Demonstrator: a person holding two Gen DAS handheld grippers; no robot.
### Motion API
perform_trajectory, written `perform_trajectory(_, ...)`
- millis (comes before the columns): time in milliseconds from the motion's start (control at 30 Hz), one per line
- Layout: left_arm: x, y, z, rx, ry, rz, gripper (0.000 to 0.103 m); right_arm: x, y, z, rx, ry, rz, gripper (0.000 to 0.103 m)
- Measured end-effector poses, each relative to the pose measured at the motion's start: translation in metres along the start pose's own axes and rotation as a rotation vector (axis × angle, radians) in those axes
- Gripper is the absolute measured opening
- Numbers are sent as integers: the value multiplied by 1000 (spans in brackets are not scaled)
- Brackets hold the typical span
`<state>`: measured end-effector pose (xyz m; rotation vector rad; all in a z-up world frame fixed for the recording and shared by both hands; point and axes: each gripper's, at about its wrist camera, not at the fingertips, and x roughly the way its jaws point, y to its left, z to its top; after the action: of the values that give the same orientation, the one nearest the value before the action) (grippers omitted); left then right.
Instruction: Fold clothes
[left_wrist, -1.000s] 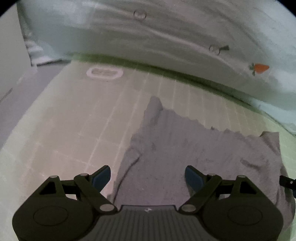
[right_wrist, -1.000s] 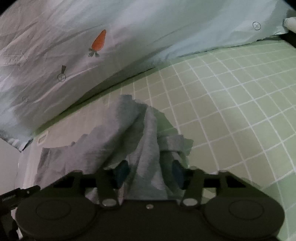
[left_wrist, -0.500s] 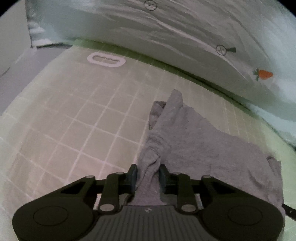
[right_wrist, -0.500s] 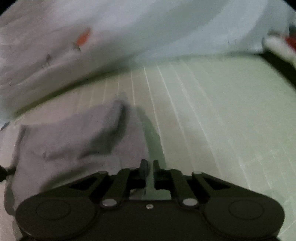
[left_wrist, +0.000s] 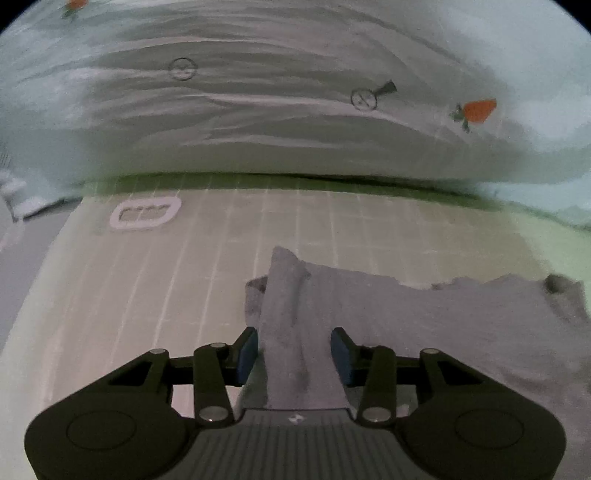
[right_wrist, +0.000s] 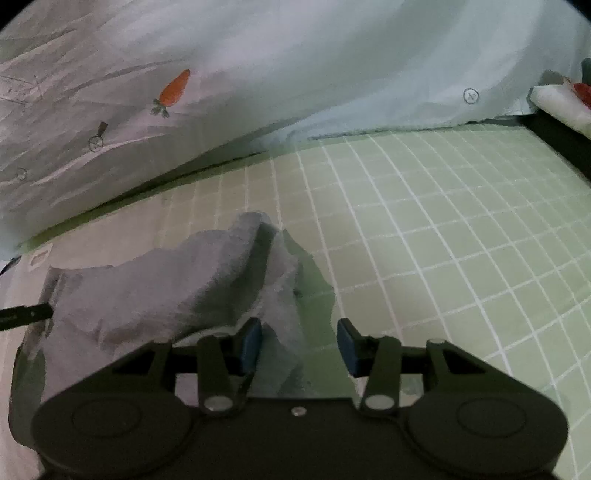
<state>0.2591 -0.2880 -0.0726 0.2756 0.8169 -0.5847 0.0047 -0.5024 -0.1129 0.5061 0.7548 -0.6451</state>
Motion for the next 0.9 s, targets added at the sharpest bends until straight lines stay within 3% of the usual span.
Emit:
perform_trajectory(100, 14, -2, 6, 32, 26, -23, 42, 4, -3, -3, 19, 14, -3, 47)
perform_trajectory(133, 17, -2, 6, 37, 30, -30, 35, 6, -3, -3, 23, 17, -4, 47)
perform_trajectory(167, 19, -2, 7, 38, 31, -39, 13, 7, -4, -3, 26, 20, -6, 47)
perform_trajectory(233, 17, 1, 10, 13, 21, -32, 6, 9, -4, -2, 28, 21, -9, 47)
perform_trajectory(267, 11, 8, 12, -43, 8, -54, 5, 9, -4, -1, 27, 21, -10, 47)
perform_trajectory(400, -18, 81, 11, -548, -88, -193, 3, 10, -5, 1, 27, 20, -8, 47)
perform_trajectory(467, -11, 104, 4, -628, -79, -140, 3, 12, -6, 1, 36, 19, 10, 48)
perform_trajectory(500, -8, 109, 0, -604, -65, -52, 3, 13, -7, 2, 43, 20, 20, 49)
perform_trajectory(533, -7, 111, -1, -576, -48, 4, 5, 14, -7, 3, 50, 22, 28, 51)
perform_trajectory(567, -7, 115, -5, -583, -30, -24, 19, 14, -7, 5, 62, 21, 40, 58)
perform_trajectory(600, -8, 119, -8, -590, -12, -53, 41, 14, -8, 6, 75, 18, 53, 62)
perform_trajectory(633, -8, 123, -12, -597, 5, -84, 55, 14, -10, 7, 96, 16, 71, 72)
perform_trajectory(667, -9, 123, -18, -617, 23, -145, 75, 16, -12, 8, 124, 18, 97, 80)
perform_trajectory(767, -10, 113, -31, -582, 64, -262, 81, 27, -19, 9, 213, 64, 192, 87)
perform_trajectory(900, -3, 83, -44, -484, 148, -288, 86, 43, -16, 7, 260, 134, 253, 90)
